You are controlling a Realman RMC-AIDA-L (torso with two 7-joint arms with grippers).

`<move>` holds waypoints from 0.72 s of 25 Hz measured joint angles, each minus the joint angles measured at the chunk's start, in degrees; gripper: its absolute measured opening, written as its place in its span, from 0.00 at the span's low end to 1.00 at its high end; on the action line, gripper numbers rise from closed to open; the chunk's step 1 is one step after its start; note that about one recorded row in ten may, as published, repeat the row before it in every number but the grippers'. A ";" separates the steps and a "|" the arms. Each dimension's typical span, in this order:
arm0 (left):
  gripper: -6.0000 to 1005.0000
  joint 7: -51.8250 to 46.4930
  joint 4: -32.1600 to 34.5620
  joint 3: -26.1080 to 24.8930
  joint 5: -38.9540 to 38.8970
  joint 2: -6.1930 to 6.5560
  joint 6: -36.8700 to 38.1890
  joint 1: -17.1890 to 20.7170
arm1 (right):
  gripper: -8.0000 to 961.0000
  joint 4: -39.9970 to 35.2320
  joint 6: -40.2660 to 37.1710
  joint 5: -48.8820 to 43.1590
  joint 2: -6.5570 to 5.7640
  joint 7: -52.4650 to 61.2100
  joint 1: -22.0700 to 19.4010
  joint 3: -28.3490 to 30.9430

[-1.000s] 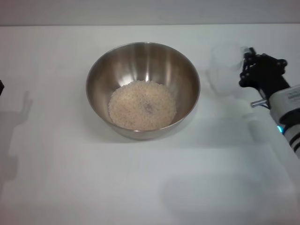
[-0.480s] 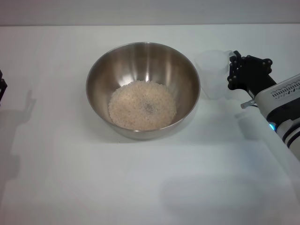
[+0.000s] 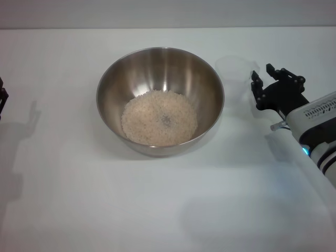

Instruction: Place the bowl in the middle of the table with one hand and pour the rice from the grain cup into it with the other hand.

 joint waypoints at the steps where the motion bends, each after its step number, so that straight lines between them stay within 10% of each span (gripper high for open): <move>1: 0.81 0.00 -0.02 0.00 0.03 0.00 0.00 0.00 | 0.24 0.15 -0.20 0.00 0.00 -0.04 -0.21 -0.11; 11: 0.81 0.00 0.22 0.00 0.04 0.00 0.00 -0.34 | 0.48 2.19 -4.90 0.00 -0.16 -0.10 -4.29 -1.31; 18: 0.81 0.00 0.27 0.00 0.01 0.00 0.00 0.42 | 0.73 3.83 -23.11 -0.02 -0.09 -0.11 -12.31 -3.38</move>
